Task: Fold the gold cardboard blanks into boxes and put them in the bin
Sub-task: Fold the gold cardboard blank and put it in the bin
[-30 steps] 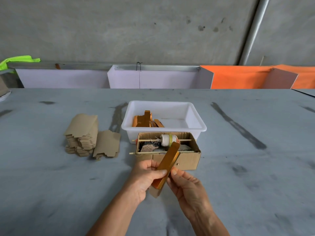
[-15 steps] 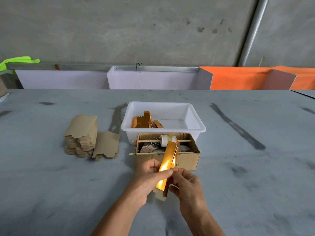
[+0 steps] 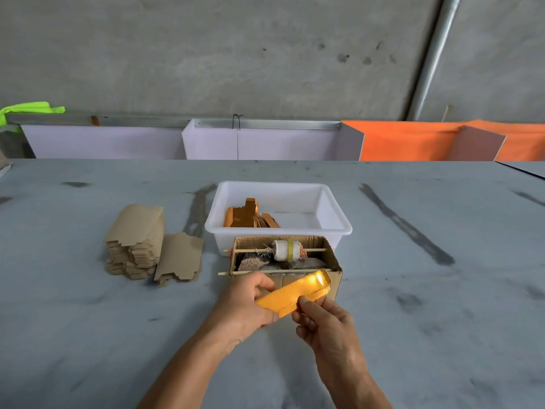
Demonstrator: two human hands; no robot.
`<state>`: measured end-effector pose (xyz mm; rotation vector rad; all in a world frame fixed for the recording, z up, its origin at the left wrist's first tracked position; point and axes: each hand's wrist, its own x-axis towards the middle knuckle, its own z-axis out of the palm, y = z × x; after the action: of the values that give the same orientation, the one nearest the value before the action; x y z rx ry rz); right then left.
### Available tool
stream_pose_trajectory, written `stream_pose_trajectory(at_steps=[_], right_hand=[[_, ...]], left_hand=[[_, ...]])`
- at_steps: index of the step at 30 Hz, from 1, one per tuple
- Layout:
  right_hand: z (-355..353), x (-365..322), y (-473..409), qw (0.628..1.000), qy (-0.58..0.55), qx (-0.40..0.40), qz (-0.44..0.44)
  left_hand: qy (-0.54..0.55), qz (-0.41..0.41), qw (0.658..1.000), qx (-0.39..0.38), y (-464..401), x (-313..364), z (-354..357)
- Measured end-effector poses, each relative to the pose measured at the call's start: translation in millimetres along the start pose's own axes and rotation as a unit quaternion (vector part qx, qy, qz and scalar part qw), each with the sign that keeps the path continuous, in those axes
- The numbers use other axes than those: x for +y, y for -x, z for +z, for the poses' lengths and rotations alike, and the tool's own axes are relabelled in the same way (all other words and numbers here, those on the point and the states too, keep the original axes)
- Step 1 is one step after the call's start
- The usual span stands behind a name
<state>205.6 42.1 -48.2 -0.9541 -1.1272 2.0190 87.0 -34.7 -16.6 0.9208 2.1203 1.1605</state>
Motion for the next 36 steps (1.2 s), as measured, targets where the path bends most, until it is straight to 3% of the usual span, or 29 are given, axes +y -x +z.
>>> stream_pose_trajectory(at_steps=[4, 6, 9, 20, 24, 28, 31, 34, 36], right_hand=[[3.2, 2.3, 1.1, 0.994, -0.104, 0.022, 0.040], [8.8, 3.5, 3.5, 0.990, -0.131, 0.024, 0.053], [18.8, 4.1, 7.9, 0.989, -0.132, 0.024, 0.062], [32.6, -3.2, 4.7, 0.992, -0.115, 0.042, 0.040], [35.8, -1.9, -0.9, 0.993, -0.091, 0.057, 0.038], [38.3, -5.8, -6.7, 0.998, 0.028, 0.064, 0.004], [34.5, -22.0, -15.3, 0.980, 0.150, 0.054, -0.118], [27.8, -41.1, -34.6, 0.880, 0.391, 0.106, -0.247], [27.9, -50.7, -50.0, 0.827, 0.498, 0.080, -0.249]], left_hand=[[0.218, -0.021, 0.967, 0.133, 3.5, -9.0, 7.6], [0.331, -0.045, 0.932, 0.144, 7.0, -13.6, 16.2], [0.416, -0.059, 0.897, 0.139, 11.7, -18.2, 26.7], [0.530, -0.012, 0.834, 0.153, 4.6, -21.3, 38.0], [0.493, -0.009, 0.852, 0.174, -2.4, -22.3, 38.7], [0.504, -0.019, 0.842, 0.190, -11.9, -19.4, 30.4], [0.537, -0.014, 0.816, 0.214, -25.5, -12.9, 13.0], [0.563, -0.019, 0.795, 0.223, -38.0, -5.4, -4.3], [0.567, -0.029, 0.792, 0.223, -43.5, -1.8, -9.9]])
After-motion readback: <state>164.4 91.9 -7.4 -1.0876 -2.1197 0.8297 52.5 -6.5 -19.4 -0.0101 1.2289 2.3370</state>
